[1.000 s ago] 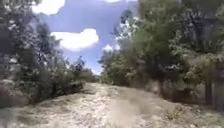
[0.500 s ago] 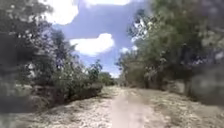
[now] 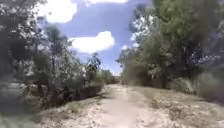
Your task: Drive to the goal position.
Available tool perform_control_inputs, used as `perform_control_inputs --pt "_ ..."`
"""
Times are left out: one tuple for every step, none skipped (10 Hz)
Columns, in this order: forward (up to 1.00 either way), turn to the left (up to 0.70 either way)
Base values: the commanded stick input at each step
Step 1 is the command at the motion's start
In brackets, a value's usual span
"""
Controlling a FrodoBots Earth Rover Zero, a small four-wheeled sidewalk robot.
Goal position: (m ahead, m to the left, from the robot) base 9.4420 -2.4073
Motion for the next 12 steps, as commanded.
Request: perform_control_inputs --pt "1.00 0.00" --pt "1.00 0.00" --pt "1.00 0.00" --pt "1.00 0.00" --pt "1.00 0.00" --pt "1.00 0.00" --pt "1.00 0.00" --pt "1.00 0.00" --pt "1.00 0.00" --pt "1.00 0.00" --pt "1.00 0.00" --pt "1.00 0.00"
